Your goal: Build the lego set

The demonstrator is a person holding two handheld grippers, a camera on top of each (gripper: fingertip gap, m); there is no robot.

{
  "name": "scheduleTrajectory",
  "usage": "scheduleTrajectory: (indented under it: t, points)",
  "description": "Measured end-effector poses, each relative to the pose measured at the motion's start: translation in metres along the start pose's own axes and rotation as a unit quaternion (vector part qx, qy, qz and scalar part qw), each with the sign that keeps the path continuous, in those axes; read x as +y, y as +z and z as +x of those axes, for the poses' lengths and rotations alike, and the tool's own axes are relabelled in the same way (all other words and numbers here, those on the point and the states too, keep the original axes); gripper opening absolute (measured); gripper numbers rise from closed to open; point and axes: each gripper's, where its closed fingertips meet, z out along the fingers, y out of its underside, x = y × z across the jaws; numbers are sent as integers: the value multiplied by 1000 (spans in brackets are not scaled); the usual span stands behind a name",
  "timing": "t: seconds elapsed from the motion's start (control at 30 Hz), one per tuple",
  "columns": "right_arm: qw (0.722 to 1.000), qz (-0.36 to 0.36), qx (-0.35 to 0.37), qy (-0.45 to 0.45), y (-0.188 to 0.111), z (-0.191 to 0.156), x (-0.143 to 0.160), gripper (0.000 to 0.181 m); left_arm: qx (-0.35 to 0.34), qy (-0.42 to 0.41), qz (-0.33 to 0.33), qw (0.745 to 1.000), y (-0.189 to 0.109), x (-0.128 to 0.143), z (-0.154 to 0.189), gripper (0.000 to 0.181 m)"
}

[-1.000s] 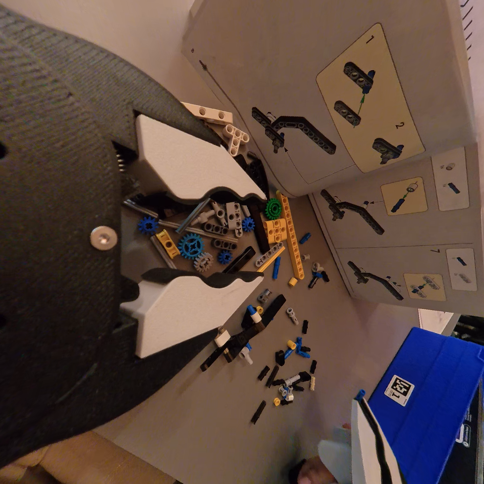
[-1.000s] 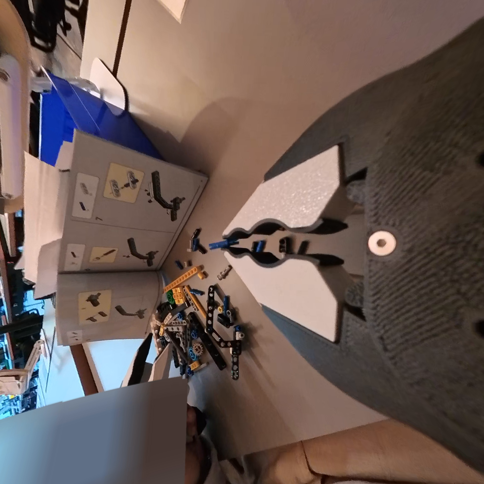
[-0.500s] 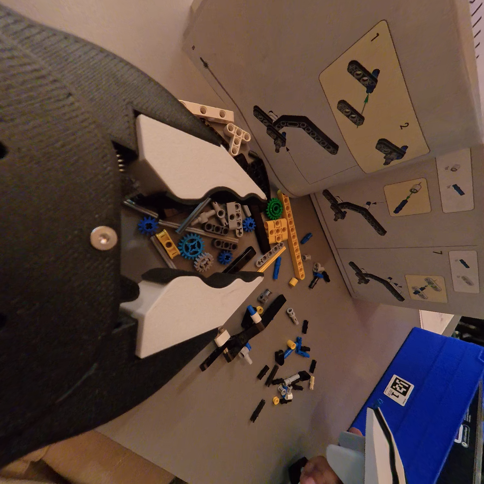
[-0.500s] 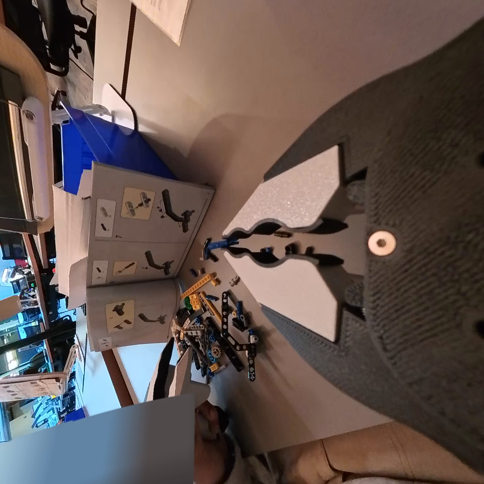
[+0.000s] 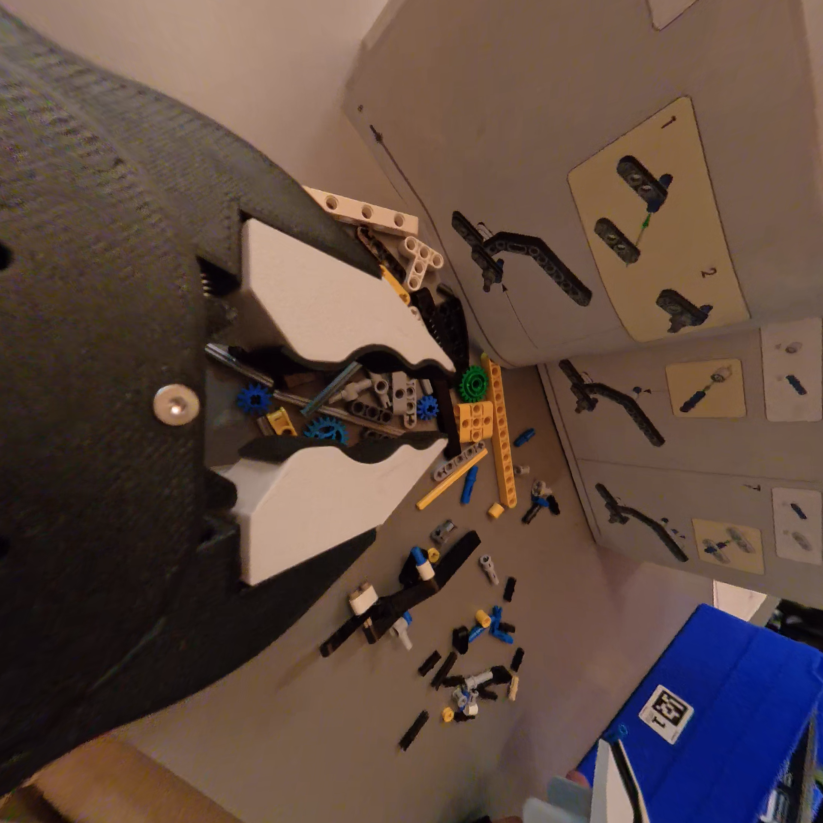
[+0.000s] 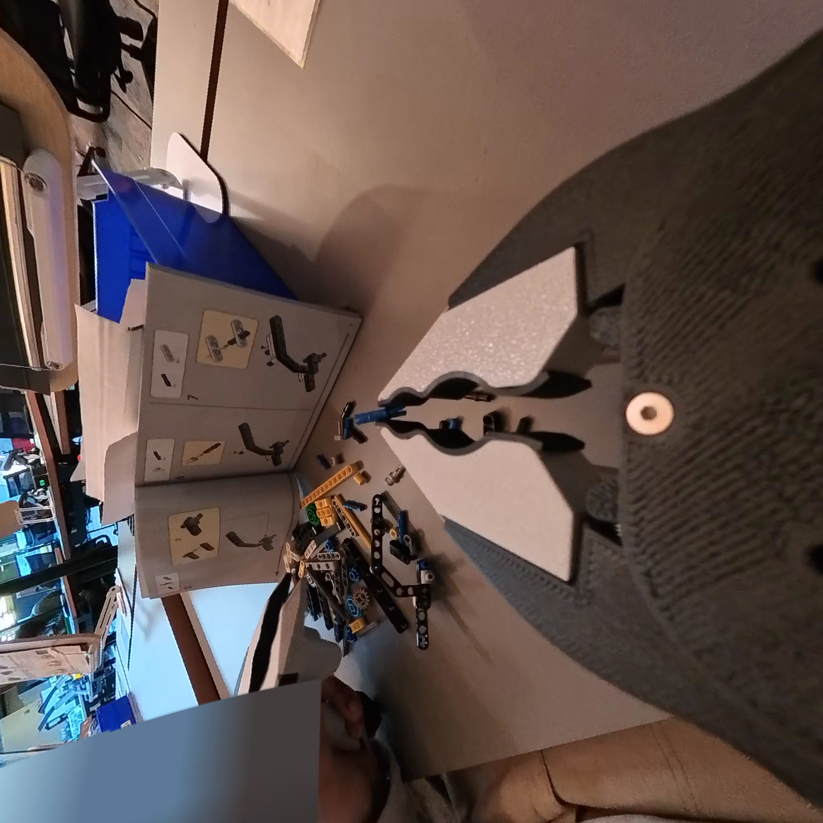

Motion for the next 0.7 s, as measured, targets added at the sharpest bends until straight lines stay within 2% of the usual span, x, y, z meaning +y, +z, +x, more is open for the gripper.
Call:
scheduleTrajectory:
  t: [0.13, 0.27, 0.37, 0.47, 0.6, 0.7]
  points:
    - [1000, -3, 1, -3, 1, -1, 1, 3, -13, -22, 25, 999, -6, -5, -9, 0]
    - [1000, 2, 2, -2, 0, 0, 0, 3, -37, -46, 32, 998, -22, -12, -26, 0]
    - [1000, 5, 1, 0, 0, 0, -1, 3, -89, -62, 55, 993, -38, -22, -56, 0]
    - [1000, 2, -2, 0, 2, -2, 0, 3, -163, -28, 68, 984, -49, -23, -84, 0]
    - [1000, -3, -2, -5, 3, -3, 1, 3, -238, 20, 109, 965, -60, -27, -96, 0]
    - [1000, -2, -1, -7, 3, -4, 1, 3, -242, 46, 121, 961, -62, -32, -89, 0]
